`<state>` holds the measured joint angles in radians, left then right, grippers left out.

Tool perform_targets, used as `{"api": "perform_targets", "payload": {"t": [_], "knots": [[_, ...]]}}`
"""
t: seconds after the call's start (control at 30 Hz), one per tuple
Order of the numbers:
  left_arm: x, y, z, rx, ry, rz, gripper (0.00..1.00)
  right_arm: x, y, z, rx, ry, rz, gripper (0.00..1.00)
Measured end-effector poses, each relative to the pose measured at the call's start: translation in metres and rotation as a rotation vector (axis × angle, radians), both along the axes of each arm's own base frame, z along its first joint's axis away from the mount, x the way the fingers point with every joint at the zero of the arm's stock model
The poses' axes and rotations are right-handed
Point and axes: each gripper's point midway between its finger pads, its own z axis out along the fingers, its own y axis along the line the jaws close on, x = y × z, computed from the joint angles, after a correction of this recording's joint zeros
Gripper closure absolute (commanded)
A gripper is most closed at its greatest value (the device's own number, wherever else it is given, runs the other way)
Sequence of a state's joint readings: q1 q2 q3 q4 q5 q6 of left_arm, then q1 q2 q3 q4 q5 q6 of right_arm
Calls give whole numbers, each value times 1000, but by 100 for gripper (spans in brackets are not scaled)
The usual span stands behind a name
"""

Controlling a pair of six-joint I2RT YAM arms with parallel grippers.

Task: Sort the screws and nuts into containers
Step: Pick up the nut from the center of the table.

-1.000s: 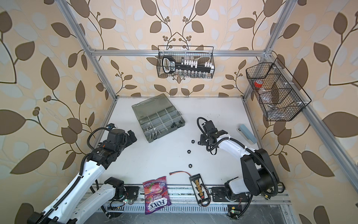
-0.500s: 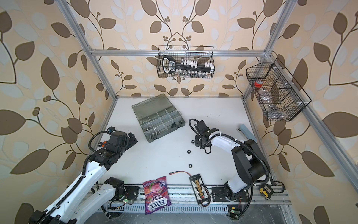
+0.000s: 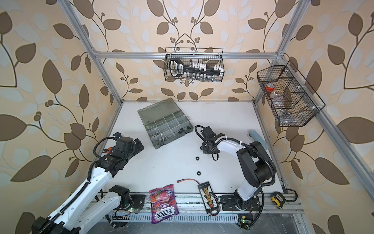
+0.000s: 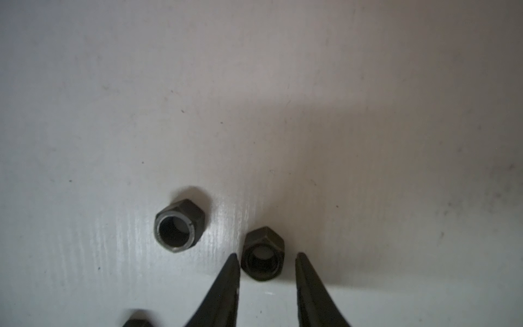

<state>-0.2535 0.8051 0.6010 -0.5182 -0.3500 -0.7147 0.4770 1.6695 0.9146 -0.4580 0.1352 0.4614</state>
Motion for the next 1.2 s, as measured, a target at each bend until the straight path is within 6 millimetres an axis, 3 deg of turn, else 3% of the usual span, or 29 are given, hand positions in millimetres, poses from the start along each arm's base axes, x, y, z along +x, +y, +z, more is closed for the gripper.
{"api": "perform_targets", "payload": {"t": [0.3,0.5,0.77,1.2], "knots": [[0,0,0,0,0,0,1,4,0,-1,-7,-13,6,78],[0,0,0,0,1,-1,1,6,1,-1,-4,-22,7,80],[0,0,0,-1,1,-1,1,10,3,-1,0,-37,9,66],[0,0,-1,0,3,-1,1,17,3,-1,-9,-53,4,74]]}}
